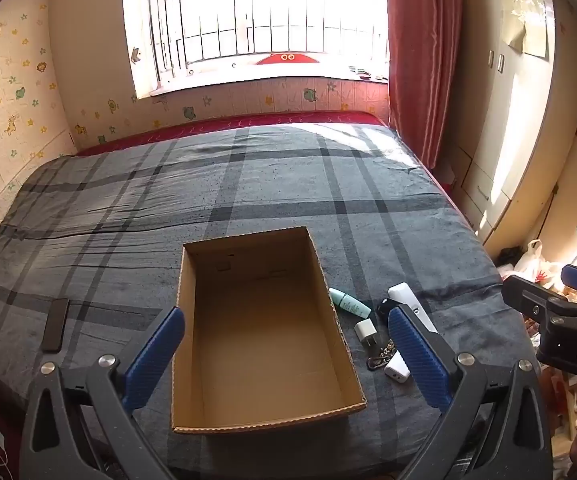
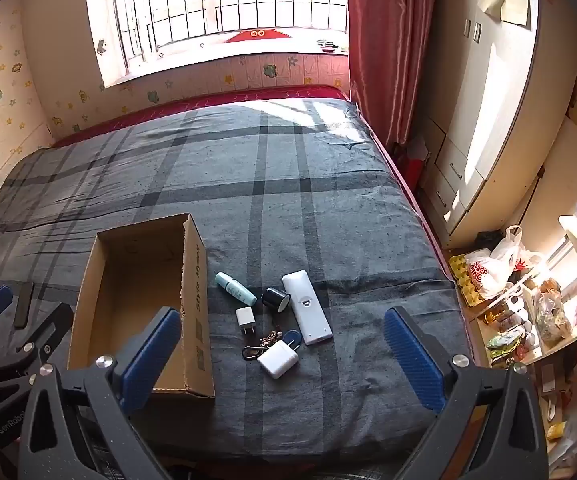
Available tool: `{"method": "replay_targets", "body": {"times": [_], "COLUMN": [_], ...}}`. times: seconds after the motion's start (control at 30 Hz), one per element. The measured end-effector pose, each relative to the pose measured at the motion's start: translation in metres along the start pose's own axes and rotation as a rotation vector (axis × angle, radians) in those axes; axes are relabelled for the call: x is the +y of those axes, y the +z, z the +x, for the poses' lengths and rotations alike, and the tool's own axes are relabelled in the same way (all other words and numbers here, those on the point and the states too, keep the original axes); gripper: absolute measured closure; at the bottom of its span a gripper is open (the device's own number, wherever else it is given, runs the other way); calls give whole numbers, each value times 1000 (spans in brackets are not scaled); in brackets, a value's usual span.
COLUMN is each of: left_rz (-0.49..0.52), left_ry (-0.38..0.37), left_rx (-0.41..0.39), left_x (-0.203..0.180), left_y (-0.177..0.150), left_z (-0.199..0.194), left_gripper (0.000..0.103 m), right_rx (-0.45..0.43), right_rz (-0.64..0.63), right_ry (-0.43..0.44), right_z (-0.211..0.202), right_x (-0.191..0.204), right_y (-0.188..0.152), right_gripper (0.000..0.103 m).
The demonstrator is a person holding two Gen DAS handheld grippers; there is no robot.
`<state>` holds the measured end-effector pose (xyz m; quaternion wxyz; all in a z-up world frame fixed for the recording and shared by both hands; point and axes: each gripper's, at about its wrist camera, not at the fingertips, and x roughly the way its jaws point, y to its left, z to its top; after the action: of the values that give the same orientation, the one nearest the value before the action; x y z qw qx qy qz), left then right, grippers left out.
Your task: Organize rigid objects
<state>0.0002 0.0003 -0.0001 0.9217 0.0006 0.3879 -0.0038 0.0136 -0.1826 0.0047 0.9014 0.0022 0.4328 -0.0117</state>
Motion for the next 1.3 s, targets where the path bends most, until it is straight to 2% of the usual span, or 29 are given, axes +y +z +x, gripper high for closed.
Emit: {"method": "replay_targets", "body": {"times": [1.3], "left_rz": [12], "left_ry": [13], "left_rx": [-2], "left_x": [-1], "left_y": [-1], "left_z": [0], "left_gripper": [0], "right_rx": [-6], "right_rz": [-7], "right_ry": [-2], "right_z": [3], "right_x": [2], "right_y": [1], "right_gripper": [0]}}
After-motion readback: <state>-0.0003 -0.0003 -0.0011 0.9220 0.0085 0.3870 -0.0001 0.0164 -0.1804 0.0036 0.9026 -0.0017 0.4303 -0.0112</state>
